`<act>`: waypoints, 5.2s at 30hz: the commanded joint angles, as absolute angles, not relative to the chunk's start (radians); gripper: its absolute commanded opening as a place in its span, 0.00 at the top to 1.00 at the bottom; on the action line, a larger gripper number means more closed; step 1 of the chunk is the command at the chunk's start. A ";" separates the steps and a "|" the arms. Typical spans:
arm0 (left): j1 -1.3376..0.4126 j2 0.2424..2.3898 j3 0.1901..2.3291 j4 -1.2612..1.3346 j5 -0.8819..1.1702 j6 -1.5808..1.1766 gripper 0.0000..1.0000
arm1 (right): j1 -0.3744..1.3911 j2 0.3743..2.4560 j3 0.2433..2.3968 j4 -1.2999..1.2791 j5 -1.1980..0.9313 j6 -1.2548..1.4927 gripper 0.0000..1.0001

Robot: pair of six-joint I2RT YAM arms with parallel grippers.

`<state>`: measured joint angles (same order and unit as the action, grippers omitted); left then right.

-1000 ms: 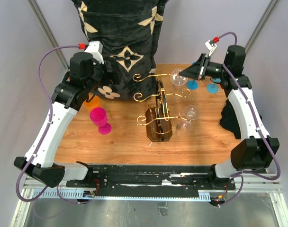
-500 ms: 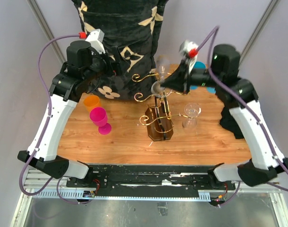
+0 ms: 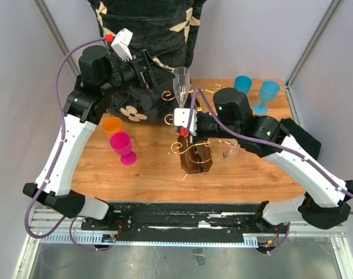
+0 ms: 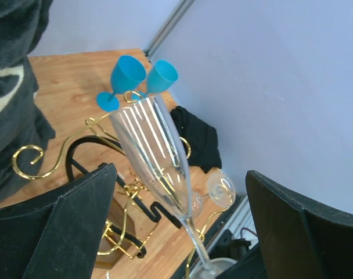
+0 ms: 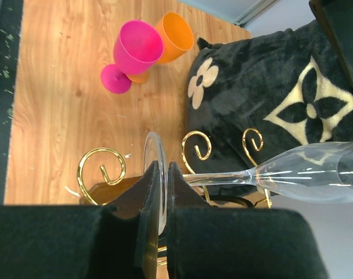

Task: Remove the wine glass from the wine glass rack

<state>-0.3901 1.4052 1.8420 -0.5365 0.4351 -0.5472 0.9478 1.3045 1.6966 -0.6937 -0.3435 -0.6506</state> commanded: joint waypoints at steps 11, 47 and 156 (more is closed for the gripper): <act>-0.389 1.465 1.893 -0.589 0.425 -0.604 0.00 | 1.042 1.286 1.693 -0.612 -0.263 -0.809 0.99; -0.387 1.521 1.973 -0.651 0.513 -0.646 0.47 | 1.100 1.205 1.543 -0.650 -0.106 -1.057 0.99; -0.531 1.139 0.467 0.917 -0.458 0.012 0.66 | 0.247 1.085 1.413 -0.646 -0.042 0.170 0.02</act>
